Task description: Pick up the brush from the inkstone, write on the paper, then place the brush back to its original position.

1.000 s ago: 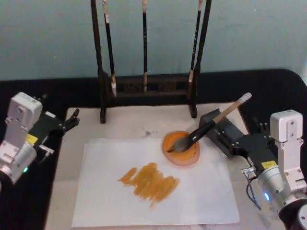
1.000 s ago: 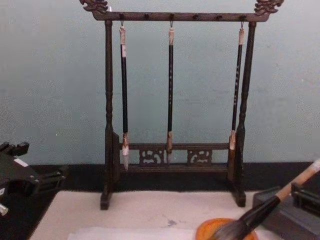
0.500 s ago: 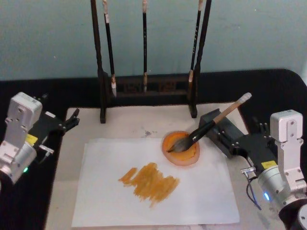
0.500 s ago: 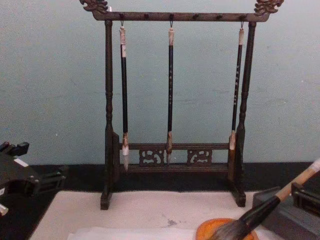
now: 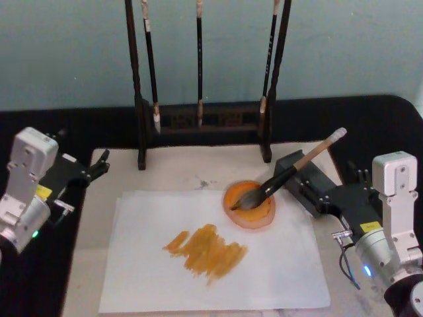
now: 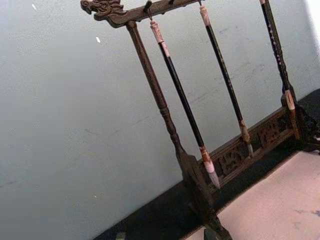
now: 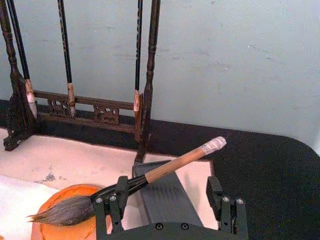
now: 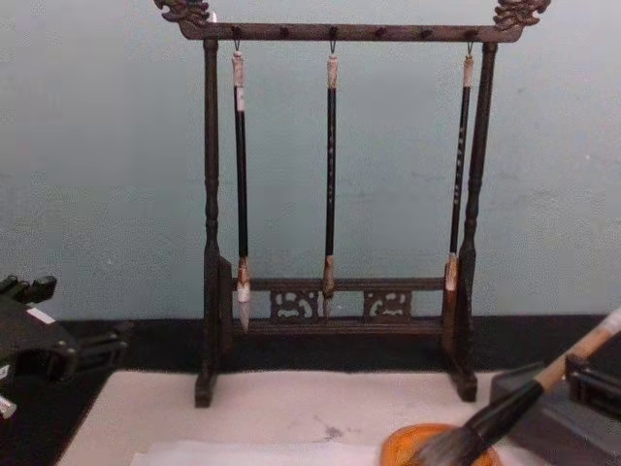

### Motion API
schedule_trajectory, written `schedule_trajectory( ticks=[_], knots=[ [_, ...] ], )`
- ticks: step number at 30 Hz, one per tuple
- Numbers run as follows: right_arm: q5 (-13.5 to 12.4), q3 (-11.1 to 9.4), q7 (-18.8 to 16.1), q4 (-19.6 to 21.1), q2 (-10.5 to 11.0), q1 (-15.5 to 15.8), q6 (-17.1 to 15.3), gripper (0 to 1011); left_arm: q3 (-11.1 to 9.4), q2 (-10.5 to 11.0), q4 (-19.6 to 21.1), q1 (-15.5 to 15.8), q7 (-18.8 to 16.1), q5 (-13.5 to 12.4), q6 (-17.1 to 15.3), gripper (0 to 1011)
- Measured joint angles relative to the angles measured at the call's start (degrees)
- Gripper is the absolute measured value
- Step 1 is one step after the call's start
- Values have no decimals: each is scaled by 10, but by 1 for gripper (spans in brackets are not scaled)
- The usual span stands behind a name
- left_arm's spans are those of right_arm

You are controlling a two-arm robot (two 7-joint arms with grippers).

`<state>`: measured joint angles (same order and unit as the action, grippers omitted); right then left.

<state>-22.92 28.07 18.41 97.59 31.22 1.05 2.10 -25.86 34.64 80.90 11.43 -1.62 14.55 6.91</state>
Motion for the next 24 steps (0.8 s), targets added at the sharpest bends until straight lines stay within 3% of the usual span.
schedule_trajectory(
  ticks=[24],
  knots=[
    [0,0,0,0,0,0,0,1000,0,0,0,0,0,0,0,1010]
  ],
)
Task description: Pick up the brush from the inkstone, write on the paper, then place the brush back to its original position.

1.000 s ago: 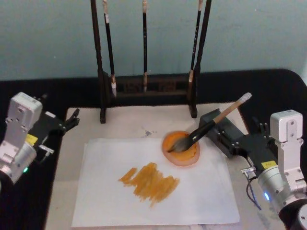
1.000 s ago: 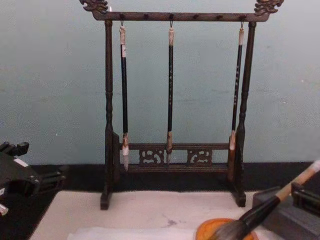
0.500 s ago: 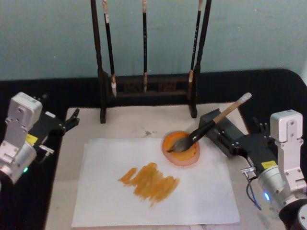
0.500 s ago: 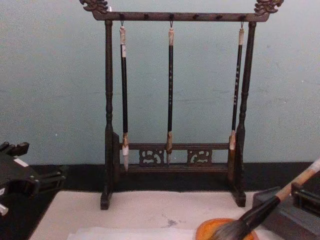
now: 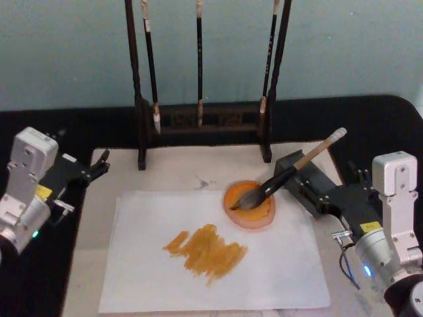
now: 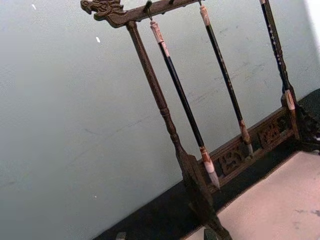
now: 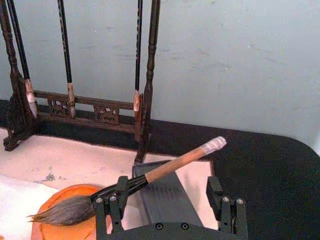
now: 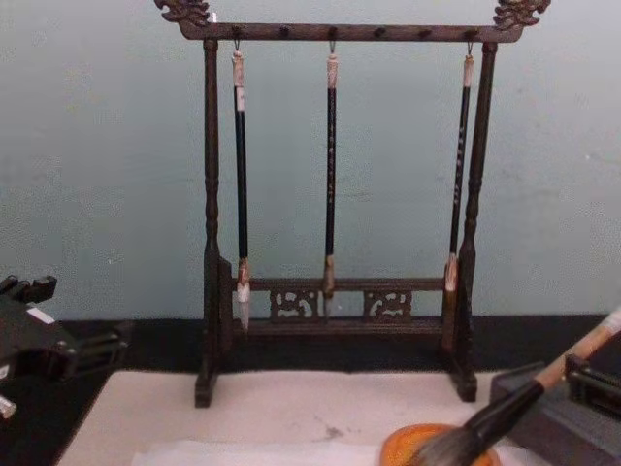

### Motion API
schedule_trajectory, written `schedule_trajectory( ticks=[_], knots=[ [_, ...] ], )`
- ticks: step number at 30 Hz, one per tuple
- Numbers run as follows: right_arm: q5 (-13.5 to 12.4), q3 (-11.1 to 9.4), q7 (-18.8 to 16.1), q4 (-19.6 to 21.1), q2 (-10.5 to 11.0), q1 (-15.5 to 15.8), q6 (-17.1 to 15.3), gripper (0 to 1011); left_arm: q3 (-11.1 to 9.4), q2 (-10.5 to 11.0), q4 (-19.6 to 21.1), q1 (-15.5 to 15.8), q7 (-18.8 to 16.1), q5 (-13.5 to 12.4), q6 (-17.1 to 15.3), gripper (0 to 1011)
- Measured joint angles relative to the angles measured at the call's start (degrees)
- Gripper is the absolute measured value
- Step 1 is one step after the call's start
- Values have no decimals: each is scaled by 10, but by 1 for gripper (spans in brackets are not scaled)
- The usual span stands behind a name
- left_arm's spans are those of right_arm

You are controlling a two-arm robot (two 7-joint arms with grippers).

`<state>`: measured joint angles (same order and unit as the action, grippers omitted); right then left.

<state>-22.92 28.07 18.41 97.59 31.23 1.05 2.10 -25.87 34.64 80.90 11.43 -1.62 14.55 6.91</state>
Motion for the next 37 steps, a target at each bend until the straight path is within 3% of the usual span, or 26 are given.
schedule_trajectory(
  ticks=[37],
  knots=[
    [0,0,0,0,0,0,0,1000,0,0,0,0,0,0,0,1010]
  ],
)
